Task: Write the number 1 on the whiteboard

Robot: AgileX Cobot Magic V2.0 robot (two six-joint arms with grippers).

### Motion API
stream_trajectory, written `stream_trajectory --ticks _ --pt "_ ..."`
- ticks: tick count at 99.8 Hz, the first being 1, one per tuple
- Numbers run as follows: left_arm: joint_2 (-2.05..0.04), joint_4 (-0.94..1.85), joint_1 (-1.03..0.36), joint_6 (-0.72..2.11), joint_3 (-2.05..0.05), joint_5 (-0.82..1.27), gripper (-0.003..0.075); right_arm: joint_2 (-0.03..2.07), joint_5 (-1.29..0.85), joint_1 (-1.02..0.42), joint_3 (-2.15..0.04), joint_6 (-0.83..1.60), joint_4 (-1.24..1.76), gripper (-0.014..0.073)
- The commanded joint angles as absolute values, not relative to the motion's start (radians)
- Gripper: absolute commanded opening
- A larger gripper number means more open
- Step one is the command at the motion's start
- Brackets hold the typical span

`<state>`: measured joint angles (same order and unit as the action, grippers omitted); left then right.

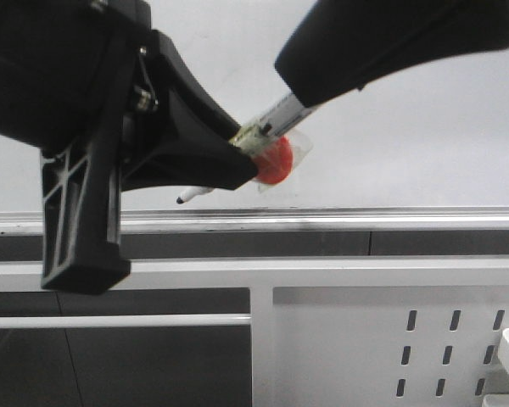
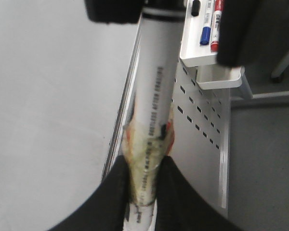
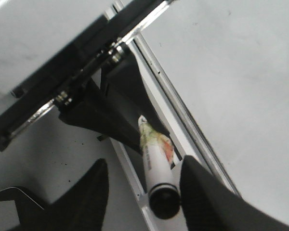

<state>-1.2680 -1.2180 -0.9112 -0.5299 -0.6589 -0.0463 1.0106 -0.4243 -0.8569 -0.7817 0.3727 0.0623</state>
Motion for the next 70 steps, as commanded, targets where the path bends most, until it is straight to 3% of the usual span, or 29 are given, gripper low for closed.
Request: stream_trajectory --ticks 1,55,62,70 --pt "-1.226 -1.185 -0.919 -0.541 -0.692 -0.096 -0.0020 1.007 -0.347 -0.857 -0.819 0.385 0.023 0.0306" --pt "-1.223 -1.184 -0.919 -0.541 -0.692 -0.120 -0.0020 1.016 -0.343 -0.857 -0.819 0.385 0.023 0.0299" --pt "-1.223 -1.186 -0.919 -0.539 -0.692 -0.124 -0.0020 1.016 -0.346 -0.857 -0.819 0.385 0.023 0.0226" --pt "-1.223 -1.186 -0.919 -0.539 -0.692 -0.124 -0.0019 1.016 -0.346 -0.857 -0.819 0.385 0.023 0.0058"
